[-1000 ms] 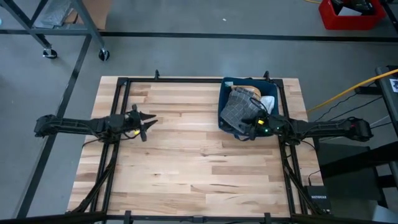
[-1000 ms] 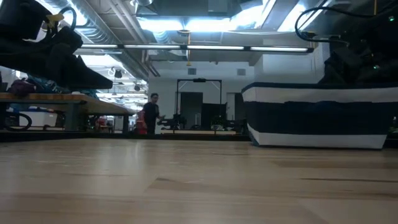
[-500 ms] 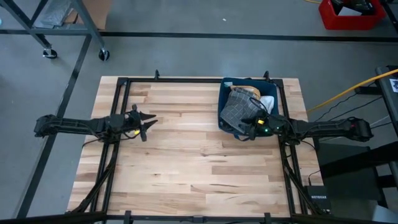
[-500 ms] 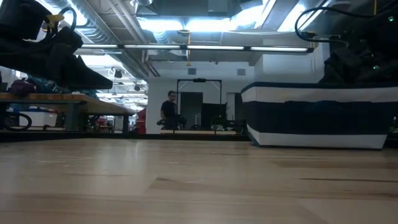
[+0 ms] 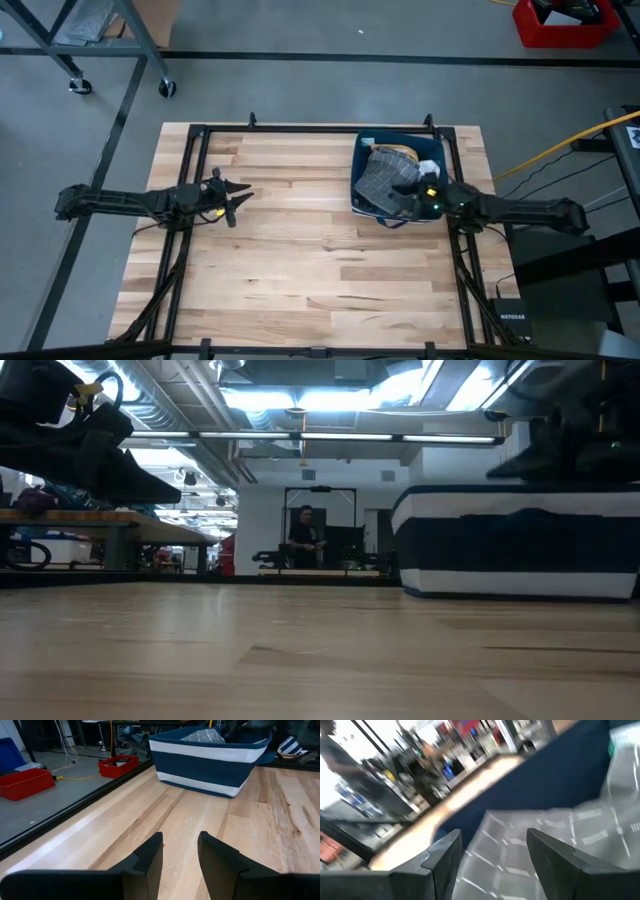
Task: Fold towel
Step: Return to Home Position
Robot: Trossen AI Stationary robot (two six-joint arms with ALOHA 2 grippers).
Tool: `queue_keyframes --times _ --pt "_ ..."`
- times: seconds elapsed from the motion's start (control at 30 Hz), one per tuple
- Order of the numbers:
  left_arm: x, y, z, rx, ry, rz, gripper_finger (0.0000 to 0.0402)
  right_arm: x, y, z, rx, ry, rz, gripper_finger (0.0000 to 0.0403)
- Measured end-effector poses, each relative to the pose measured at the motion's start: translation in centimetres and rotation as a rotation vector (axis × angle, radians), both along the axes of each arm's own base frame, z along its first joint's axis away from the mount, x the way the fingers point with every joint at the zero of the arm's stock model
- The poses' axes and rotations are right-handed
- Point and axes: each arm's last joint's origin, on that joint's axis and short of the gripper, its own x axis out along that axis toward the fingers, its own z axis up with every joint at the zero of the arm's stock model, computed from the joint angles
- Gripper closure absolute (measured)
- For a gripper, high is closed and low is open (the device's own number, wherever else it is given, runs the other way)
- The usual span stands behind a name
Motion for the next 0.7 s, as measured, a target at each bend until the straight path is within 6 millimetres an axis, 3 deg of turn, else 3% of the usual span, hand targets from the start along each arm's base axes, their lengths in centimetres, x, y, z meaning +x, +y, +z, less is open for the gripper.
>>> queue_keyframes --times 0.27,0.7 --pt "0.0 0.0 0.0 0.000 0.000 0.000 0.0288 -1.1 0.1 1.6 -0.019 -0.188 0.000 0.0173" --pt "0.0 0.0 0.1 0.000 -0.010 0.000 0.0288 -1.5 0.2 2.1 -0.023 -0.247 0.000 0.0173"
